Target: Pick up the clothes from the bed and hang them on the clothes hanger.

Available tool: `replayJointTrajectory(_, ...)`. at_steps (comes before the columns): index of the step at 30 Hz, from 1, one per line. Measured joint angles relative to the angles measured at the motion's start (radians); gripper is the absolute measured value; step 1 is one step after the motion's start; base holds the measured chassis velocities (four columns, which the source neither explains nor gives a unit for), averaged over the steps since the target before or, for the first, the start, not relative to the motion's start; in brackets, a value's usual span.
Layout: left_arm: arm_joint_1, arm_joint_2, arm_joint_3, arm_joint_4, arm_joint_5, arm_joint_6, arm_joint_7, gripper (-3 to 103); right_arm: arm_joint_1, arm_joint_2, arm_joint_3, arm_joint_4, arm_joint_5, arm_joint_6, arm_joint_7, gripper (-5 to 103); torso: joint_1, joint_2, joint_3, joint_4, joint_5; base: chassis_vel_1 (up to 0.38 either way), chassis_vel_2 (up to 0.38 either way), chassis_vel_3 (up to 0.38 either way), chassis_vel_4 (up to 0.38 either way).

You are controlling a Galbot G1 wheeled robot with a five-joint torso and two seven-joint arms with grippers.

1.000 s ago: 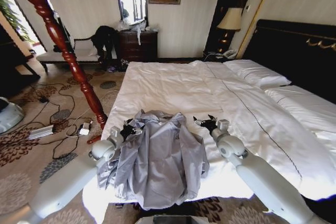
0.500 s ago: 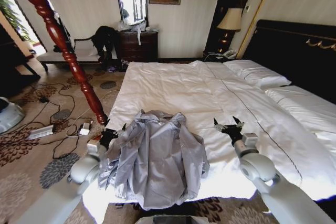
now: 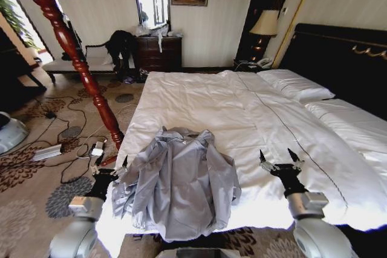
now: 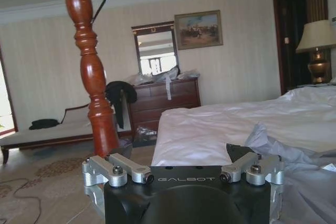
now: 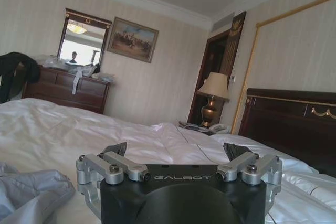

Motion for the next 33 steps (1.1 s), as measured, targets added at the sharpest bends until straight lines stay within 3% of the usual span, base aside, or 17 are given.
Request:
replayJointTrajectory(7,0.09,-0.081,-0.04,-0.022,0.008,-0.051,0.026,100,-0.056,0.1,-0.033,0.016,-0.089,0.058,-0.019,100,0.0,0.0,0.0,0.0001,0.0001,0.0,0.0,0.0,0.0)
replayJointTrajectory(17,0.107,-0.077,-0.052,-0.07,-0.007,-0.047,0.014,100,-0.074,0.15,-0.081,0.028,-0.138,0.069,-0.017,100,0.0,0.0,0.0,0.0,0.0002,0.0,0.0,0.0,0.0)
replayJointTrajectory(22,0.099,-0.037,-0.037,-0.124,-0.026,0.028,-0.044,100,-0.086,0.165,-0.089,0.029,-0.155,0.082,-0.013,100,0.0,0.0,0.0,0.0001,0.0001,0.0,0.0,0.0,0.0)
replayJointTrajectory(25,0.046,0.027,-0.033,-0.207,-0.08,0.196,-0.143,100,-0.091,0.175,-0.09,0.028,-0.164,0.094,-0.01,100,0.0,0.0,0.0,-0.0001,0.0003,0.0,0.0,0.0,0.0)
replayJointTrajectory(26,0.046,0.027,-0.033,-0.207,-0.08,0.196,-0.143,100,-0.091,0.175,-0.09,0.028,-0.164,0.094,-0.01,100,0.0,0.0,0.0,-0.0001,0.0003,0.0,0.0,0.0,0.0)
replayJointTrajectory(29,-0.028,0.082,-0.036,-0.268,-0.142,0.323,-0.257,100,-0.083,0.174,-0.094,0.021,-0.159,0.107,-0.002,100,0.0,0.0,0.0,-0.0009,0.0001,0.0,0.0,0.0,0.0)
replayJointTrajectory(30,-0.047,0.103,-0.059,-0.281,-0.19,0.365,-0.291,100,-0.077,0.166,-0.1,0.018,-0.153,0.107,-0.001,100,0.0,0.0,0.0,0.0002,0.0004,0.0,0.0,0.0,0.0)
replayJointTrajectory(32,-0.069,0.127,-0.074,-0.285,-0.234,0.395,-0.318,100,-0.078,0.165,-0.103,0.016,-0.154,0.11,-0.001,100,0.0,0.0,0.0,0.0013,0.0003,0.0,0.0,0.0,0.0)
replayJointTrajectory(33,-0.098,0.159,-0.091,-0.287,-0.285,0.421,-0.344,100,-0.084,0.166,-0.104,0.015,-0.156,0.114,-0.001,100,0.0,0.0,0.0,0.0009,0.0002,0.0,0.0,0.0,0.0)
